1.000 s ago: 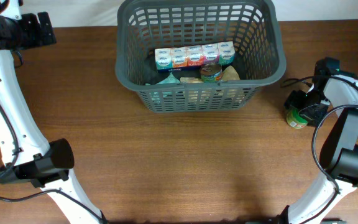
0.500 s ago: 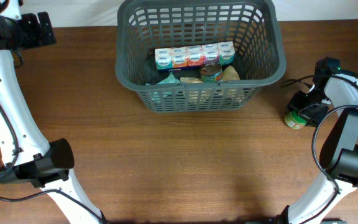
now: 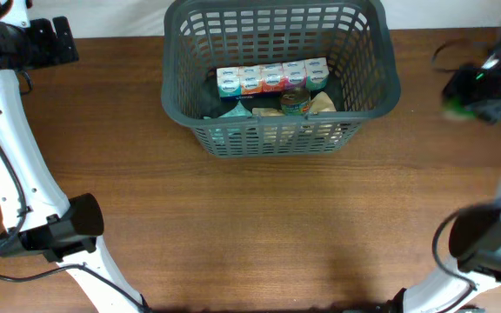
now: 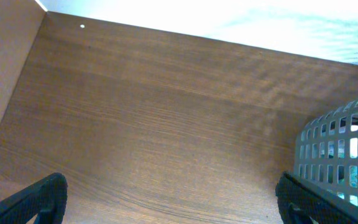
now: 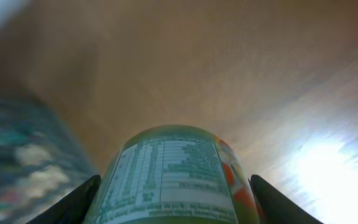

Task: Pack container
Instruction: 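Lift the green jar and carry it over the basket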

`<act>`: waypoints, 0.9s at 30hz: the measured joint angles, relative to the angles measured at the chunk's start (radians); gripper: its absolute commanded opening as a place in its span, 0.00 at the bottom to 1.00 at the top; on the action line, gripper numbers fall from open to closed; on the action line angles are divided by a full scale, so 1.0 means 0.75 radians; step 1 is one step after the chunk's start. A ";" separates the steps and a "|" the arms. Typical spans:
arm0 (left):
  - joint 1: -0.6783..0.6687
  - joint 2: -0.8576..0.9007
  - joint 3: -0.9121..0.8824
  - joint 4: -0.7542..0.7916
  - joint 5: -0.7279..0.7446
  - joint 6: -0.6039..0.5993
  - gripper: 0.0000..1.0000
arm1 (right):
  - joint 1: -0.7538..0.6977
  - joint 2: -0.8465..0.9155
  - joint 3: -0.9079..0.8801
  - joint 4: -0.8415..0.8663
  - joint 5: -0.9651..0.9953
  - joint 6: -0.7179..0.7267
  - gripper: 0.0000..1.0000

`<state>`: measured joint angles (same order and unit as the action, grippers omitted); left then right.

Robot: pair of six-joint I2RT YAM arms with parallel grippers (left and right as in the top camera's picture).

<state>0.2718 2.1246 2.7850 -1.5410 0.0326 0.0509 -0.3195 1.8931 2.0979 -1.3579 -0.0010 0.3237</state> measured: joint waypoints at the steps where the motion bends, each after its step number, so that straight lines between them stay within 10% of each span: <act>1: 0.000 0.000 0.000 0.000 0.001 0.000 0.99 | 0.002 -0.039 0.127 -0.039 0.000 0.001 0.34; 13: -0.001 0.000 0.000 0.001 0.000 0.000 0.99 | 0.494 -0.327 0.504 -0.082 -0.042 -0.099 0.29; 27: 0.000 0.000 0.000 0.001 0.000 0.000 0.99 | 0.871 0.379 0.461 -0.009 -0.004 -0.227 0.29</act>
<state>0.2718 2.1246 2.7850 -1.5406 0.0326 0.0509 0.3340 2.1777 2.4435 -1.3643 -0.0036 0.1535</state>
